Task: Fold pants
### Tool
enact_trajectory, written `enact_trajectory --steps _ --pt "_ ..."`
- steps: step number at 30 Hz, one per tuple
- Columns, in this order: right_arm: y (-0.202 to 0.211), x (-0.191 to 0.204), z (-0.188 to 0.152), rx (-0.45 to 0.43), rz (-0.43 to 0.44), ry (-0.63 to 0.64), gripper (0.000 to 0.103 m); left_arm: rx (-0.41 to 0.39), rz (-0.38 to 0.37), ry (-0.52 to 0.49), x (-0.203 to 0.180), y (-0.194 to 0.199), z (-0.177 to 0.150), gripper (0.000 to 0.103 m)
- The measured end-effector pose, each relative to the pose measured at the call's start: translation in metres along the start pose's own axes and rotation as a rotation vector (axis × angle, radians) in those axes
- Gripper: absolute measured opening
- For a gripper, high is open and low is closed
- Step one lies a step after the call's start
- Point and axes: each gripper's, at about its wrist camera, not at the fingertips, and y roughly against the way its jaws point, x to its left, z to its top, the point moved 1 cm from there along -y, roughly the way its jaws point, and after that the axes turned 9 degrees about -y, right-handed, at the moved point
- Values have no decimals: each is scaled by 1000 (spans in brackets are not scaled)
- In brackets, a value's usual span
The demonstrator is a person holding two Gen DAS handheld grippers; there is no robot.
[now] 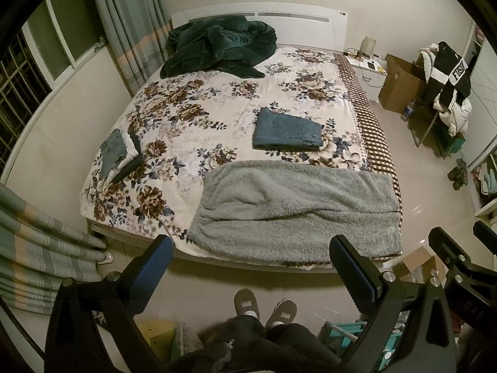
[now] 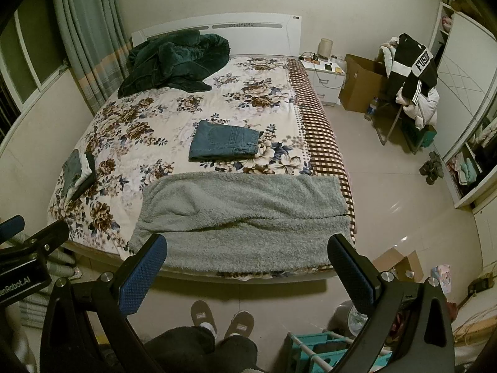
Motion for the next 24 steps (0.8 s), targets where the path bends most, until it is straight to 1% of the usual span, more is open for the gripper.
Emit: enact_trajectory --steps 22,23,24 --pt "-1 -3 -1 5 3 -2 103 9 14 -2 2 0 -1 103" --pt "-1 -3 -1 6 4 -2 103 11 14 -1 9 -1 0 103" --pt "-1 -3 -1 9 6 -2 103 13 16 0 4 -1 9 103"
